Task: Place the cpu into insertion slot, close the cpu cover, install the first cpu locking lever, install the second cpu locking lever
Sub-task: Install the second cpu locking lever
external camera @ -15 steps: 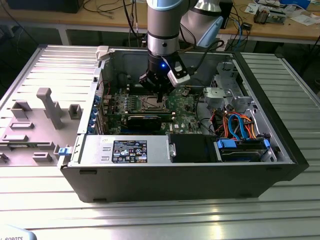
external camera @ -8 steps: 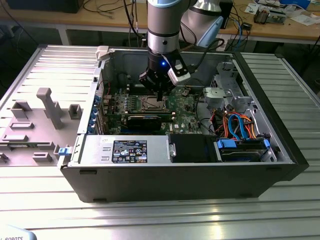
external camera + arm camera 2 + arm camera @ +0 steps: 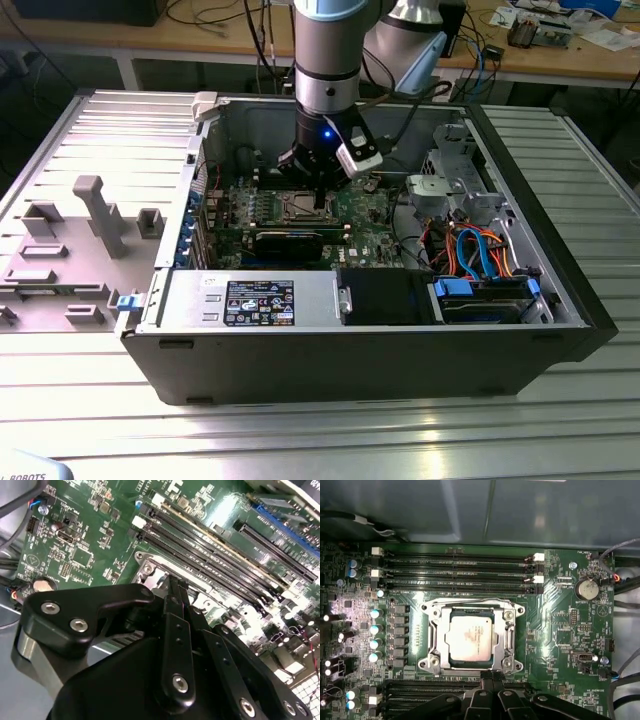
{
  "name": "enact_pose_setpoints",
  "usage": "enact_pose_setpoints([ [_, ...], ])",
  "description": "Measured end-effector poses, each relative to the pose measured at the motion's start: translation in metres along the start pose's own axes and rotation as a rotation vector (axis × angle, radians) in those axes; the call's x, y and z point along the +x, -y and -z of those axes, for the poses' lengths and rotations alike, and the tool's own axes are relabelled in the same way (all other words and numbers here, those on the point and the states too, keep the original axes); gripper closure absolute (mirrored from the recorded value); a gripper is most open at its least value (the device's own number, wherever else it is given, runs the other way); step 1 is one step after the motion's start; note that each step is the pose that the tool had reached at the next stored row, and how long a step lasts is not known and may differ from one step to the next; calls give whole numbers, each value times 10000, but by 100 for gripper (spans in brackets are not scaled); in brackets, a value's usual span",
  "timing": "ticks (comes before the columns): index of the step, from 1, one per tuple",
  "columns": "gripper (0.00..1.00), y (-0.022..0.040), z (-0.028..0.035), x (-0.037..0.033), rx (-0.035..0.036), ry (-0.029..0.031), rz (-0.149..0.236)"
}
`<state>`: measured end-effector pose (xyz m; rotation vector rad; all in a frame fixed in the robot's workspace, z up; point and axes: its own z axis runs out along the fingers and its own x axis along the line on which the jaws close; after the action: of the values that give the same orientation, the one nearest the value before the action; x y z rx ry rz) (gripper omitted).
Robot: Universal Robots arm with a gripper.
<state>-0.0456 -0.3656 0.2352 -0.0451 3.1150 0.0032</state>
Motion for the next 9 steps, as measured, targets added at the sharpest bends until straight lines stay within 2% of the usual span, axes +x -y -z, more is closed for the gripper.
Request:
enact_pose_setpoints([
  [4, 89, 21, 11, 3, 0, -9, 2],
  [8, 89, 89, 11, 6, 0, -8, 0],
  [9, 89, 122, 11, 8, 0, -9, -1],
])
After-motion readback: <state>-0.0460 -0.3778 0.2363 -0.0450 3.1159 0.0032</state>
